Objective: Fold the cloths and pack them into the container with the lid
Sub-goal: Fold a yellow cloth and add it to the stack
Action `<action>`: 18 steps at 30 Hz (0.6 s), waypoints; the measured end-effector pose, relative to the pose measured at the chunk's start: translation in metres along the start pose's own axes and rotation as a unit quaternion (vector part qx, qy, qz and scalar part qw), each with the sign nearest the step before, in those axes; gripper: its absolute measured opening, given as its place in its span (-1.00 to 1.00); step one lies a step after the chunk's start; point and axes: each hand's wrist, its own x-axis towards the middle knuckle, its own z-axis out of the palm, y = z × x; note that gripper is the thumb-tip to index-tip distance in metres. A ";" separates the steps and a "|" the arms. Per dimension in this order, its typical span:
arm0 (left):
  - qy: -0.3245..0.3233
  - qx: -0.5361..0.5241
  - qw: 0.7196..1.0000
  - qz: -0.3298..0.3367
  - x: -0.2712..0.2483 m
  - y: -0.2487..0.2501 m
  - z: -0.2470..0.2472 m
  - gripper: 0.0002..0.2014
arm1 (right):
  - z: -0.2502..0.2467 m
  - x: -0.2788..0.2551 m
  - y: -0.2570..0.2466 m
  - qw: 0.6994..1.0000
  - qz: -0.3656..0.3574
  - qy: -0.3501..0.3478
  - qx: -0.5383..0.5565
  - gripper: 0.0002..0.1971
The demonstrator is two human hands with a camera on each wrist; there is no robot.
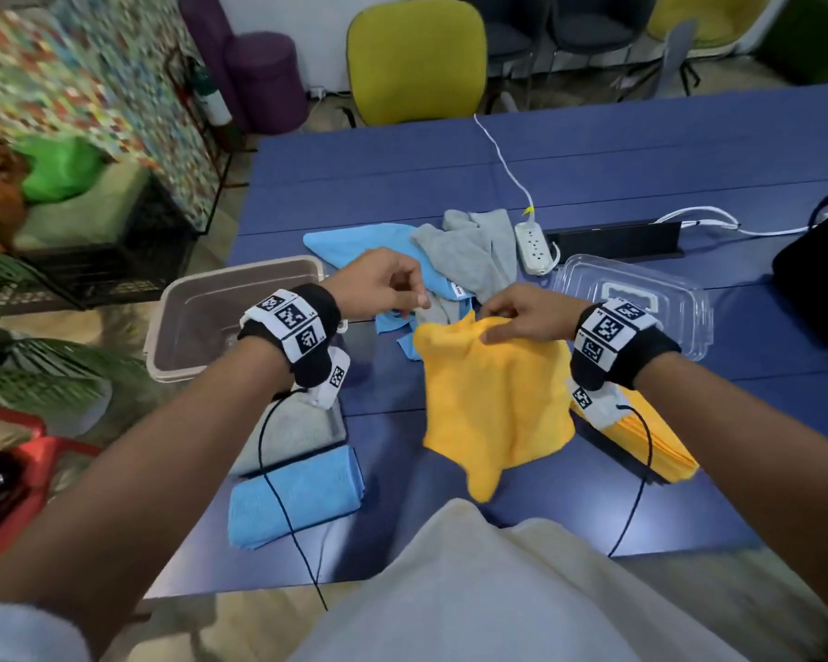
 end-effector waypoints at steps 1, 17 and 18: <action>0.010 0.018 1.000 0.002 0.001 0.000 0.004 -0.87 | 0.001 -0.002 -0.003 1.000 -0.015 0.006 0.026 -0.90; 0.088 -0.007 0.996 0.019 0.017 0.028 0.013 -0.63 | -0.036 -0.018 -0.024 0.983 -0.022 0.101 -0.155 -0.71; 0.125 0.004 0.992 0.029 0.016 0.028 0.004 -0.60 | -0.037 -0.020 -0.018 0.980 0.001 0.104 -0.170 -0.69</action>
